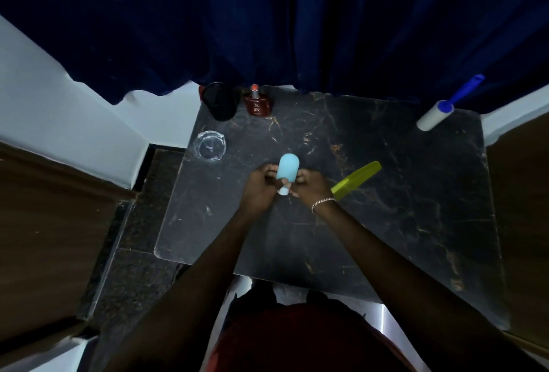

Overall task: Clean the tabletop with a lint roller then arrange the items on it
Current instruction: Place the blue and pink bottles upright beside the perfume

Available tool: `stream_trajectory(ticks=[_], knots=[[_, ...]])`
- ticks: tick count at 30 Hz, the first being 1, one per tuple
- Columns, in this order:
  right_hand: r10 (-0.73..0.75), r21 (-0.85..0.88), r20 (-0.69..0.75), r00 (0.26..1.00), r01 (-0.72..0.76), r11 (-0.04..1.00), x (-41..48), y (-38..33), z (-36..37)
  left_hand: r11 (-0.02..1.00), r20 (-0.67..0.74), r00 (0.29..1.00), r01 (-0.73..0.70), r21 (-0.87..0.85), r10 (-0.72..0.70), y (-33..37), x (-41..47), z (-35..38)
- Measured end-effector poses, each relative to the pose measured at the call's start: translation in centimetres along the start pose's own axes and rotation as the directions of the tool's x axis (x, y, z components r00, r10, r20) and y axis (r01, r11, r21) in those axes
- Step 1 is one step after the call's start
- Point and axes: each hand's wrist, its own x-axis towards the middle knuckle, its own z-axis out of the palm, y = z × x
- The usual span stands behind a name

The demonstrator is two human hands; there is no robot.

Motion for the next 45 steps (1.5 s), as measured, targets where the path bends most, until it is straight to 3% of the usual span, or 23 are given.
stream_trajectory(ticks=[6, 8, 11, 19, 28, 32, 35, 38, 43, 45], knots=[[-0.146, -0.248, -0.057, 0.988, 0.128, 0.96, 6.3, -5.9, 4.2, 0.999, -0.046, 0.998, -0.051, 0.02, 0.052, 1.5, 5.5, -5.0], [-0.183, -0.299, -0.083, 0.98, 0.151, 0.942, 8.4, -7.0, 5.4, 0.992, -0.028, 0.997, -0.075, 0.097, 0.078, 1.8, 7.4, -6.1], [-0.218, -0.323, -0.119, 0.969, 0.169, 0.931, 11.4, -7.7, 6.9, 0.977, -0.008, 0.995, -0.098, 0.19, 0.101, 1.7, 10.4, -7.5], [-0.265, -0.384, -0.102, 0.959, 0.207, 0.9, 15.5, -6.7, 9.0, 0.987, 0.096, 0.995, -0.038, 0.154, 0.023, -0.7, 14.6, -8.6], [-0.284, -0.372, -0.056, 0.957, 0.244, 0.896, 16.1, -5.4, 9.6, 0.987, 0.087, 0.996, -0.023, 0.161, 0.009, -1.8, 14.0, -8.5], [-0.243, -0.3, -0.041, 0.969, 0.22, 0.928, 14.7, -5.1, 8.9, 0.982, 0.054, 0.998, -0.019, 0.185, 0.009, -1.1, 12.5, -8.9], [-0.287, -0.341, -0.083, 0.954, 0.244, 0.908, 11.9, -3.9, 7.9, 0.98, -0.014, 0.995, -0.099, 0.171, 0.103, -1.4, 9.4, -9.0], [-0.374, -0.453, -0.1, 0.922, 0.292, 0.842, 7.4, -1.5, 6.4, 0.919, -0.045, 0.974, -0.193, 0.345, 0.222, -2.8, 4.9, -7.7], [-0.428, -0.628, -0.04, 0.903, 0.311, 0.713, 0.1, 4.0, 2.6, 0.832, 0.1, 0.955, -0.292, 0.472, 0.279, -4.3, -1.5, -1.6], [-0.391, -0.651, -0.062, 0.918, 0.259, 0.713, -2.2, 6.3, 0.2, 0.82, 0.13, 0.949, -0.314, 0.478, 0.288, -4.4, -3.4, 1.7]])
